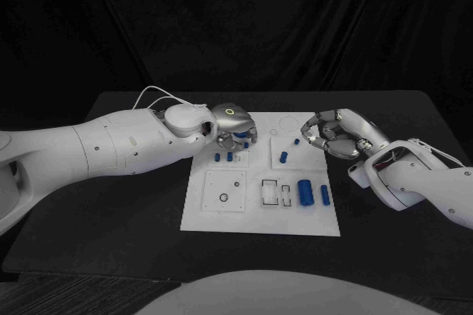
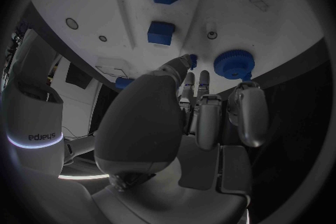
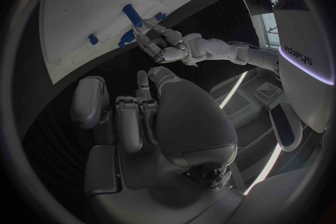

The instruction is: Assemble the parts on the task board

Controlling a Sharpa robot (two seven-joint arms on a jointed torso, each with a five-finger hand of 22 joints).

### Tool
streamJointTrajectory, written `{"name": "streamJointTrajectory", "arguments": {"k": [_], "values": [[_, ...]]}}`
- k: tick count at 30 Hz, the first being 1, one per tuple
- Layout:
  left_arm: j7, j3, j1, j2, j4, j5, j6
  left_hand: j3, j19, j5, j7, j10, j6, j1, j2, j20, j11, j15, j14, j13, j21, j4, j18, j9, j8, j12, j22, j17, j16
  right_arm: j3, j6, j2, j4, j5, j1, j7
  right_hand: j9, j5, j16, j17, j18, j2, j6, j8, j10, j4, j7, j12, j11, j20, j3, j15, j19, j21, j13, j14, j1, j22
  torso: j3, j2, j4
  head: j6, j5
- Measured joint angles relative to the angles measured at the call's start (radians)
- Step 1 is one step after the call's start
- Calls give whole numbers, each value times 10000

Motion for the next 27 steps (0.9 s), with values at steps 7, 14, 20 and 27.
{"name": "streamJointTrajectory", "arguments": {"k": [7,14,20,27], "values": [[-23,0,-78,102,-138,-3,43,492,0,-1,-54,330,215,-1,0,-1,-59,-1,0,-67,-1,-165,0,-10,0,-1,0,0,-7,0,24,6,-6,0,-2,-23,-1,0,0,0,0,0,0,0,0,0,0,0,0,0,0,0,0,0,0,0,0,0,0,0,-1,0,-1],[-25,1,-149,162,-194,-5,64,493,0,-1,-53,342,220,-262,-27,-2,-53,-1,0,-153,-1,-165,1,-13,0,-1,0,0,-7,0,42,7,-12,-1,-2,-47,-1,0,0,0,-1,0,-1,0,0,0,0,0,0,0,0,0,0,0,0,0,0,0,0,-1,0,0,-9],[-20,7,-172,184,-229,-6,68,494,-1,-2,-14,588,331,-262,-26,-5,-126,-4,-2,-210,-20,-167,0,-12,1,-2,0,0,-7,0,61,9,-17,-1,-2,-75,-2,0,0,0,0,0,-1,0,0,-7,1,0,0,0,446,0,0,0,0,0,0,0,0,-3,1,0,-10],[-19,17,-185,198,-250,-6,66,673,-1,-3,123,963,470,-263,-25,-7,-237,-108,-104,-277,-192,-344,0,-39,1,-110,0,0,-7,0,85,9,-21,-1,-2,-107,-2,0,0,0,0,0,-1,0,0,-14,0,0,0,0,451,0,0,0,0,0,0,0,1,-4,2,0,2]]}}
